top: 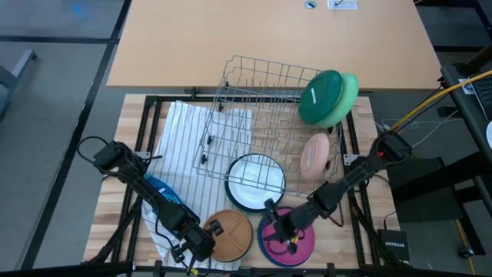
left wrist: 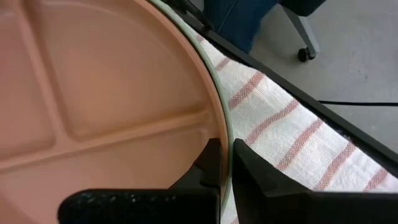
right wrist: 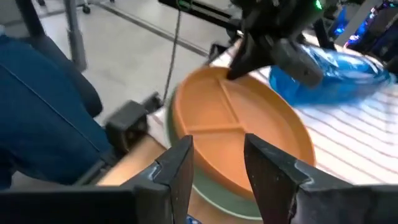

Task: Sort dishes
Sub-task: Put the brown plate in the dish rack

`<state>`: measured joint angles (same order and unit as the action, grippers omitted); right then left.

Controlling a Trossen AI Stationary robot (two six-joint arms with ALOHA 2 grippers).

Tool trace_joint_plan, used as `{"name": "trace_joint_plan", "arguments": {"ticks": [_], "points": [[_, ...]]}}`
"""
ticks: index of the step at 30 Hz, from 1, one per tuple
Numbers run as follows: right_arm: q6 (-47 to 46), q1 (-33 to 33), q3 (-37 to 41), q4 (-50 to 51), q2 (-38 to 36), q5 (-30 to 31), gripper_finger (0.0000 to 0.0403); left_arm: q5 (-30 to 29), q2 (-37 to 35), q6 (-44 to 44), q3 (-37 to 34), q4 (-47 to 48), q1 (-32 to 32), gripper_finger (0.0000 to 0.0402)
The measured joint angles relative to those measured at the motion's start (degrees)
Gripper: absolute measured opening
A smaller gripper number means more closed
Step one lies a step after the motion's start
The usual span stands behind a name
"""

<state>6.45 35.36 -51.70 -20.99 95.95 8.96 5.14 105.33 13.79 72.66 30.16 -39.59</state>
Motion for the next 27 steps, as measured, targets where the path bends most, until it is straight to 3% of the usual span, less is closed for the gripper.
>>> {"name": "trace_joint_plan", "arguments": {"ticks": [5, 9, 16, 27], "points": [[0.3, -3.2, -2.0, 0.5, 3.9, -7.3, 0.0145, -0.2, 0.0, -1.2, 0.0, 0.0, 0.0, 0.0004], [5.1, -4.4, -8.1, 7.3, 7.1, -12.3, 0.0145, -0.3, 0.0, -1.6, 0.0, 0.2, 0.0, 0.0004], [10.5, -4.7, -22.0, 27.8, 14.1, -13.1, 0.0145, -0.4, 0.0, -1.5, 0.0, 0.2, 0.0, 0.0003], [12.0, -4.7, -33.4, 42.9, 20.3, -12.3, 0.0145, -0.5, -0.1, -1.9, 0.0, 0.3, 0.0, 0.0003]]}}
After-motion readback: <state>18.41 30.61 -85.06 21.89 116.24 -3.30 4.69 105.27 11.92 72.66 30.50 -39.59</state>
